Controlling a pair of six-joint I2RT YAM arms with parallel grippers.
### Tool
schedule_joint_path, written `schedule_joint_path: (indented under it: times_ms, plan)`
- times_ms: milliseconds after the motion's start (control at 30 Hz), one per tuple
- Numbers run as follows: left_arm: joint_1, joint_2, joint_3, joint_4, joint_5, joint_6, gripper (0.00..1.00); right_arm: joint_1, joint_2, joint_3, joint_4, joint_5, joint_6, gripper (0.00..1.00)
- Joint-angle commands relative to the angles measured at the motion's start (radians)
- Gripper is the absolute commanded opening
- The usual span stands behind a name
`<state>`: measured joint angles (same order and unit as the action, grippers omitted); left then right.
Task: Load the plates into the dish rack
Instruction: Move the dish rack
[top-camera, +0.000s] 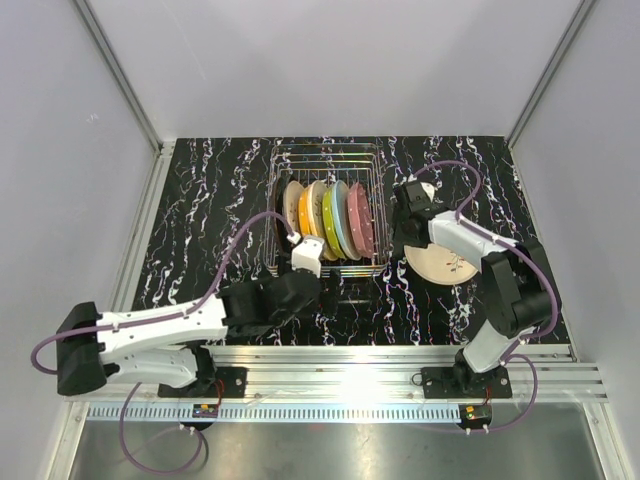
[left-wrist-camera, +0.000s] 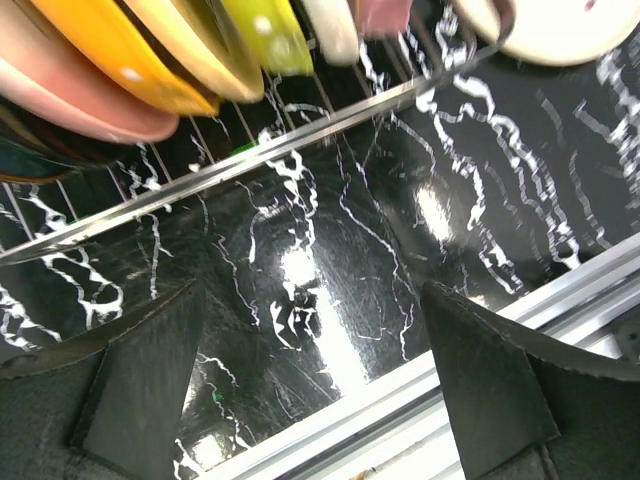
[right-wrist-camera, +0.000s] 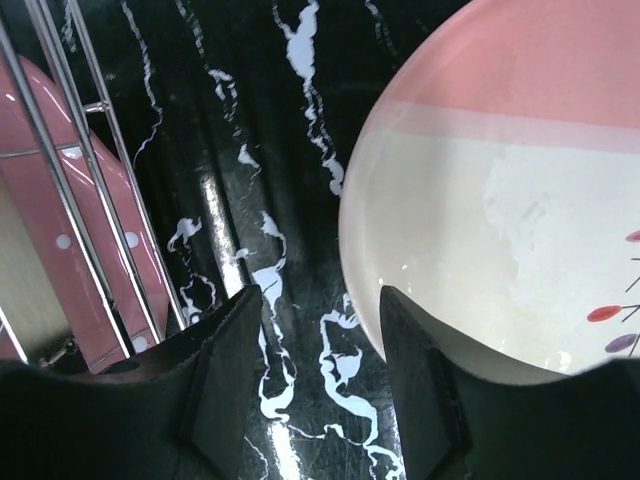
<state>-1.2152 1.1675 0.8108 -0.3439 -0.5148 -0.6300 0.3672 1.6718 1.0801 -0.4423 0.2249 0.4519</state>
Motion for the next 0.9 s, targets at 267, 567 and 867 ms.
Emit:
schedule_joint_path:
  times_ms: [267,567,867]
  plan:
    - [-0.003,-0.144,-0.012,-0.036,-0.108,-0.051,0.93,0.177,0.025,0.165,0.037,-0.042,0.010,0.60]
    - [-0.003,-0.175,-0.019,-0.075,-0.119,-0.060,0.93,0.196,0.063,0.182,-0.004,0.005,0.007,0.61]
    - [-0.018,-0.177,-0.039,-0.030,-0.050,-0.053,0.92,0.096,0.019,0.089,-0.054,0.118,-0.011,0.59]
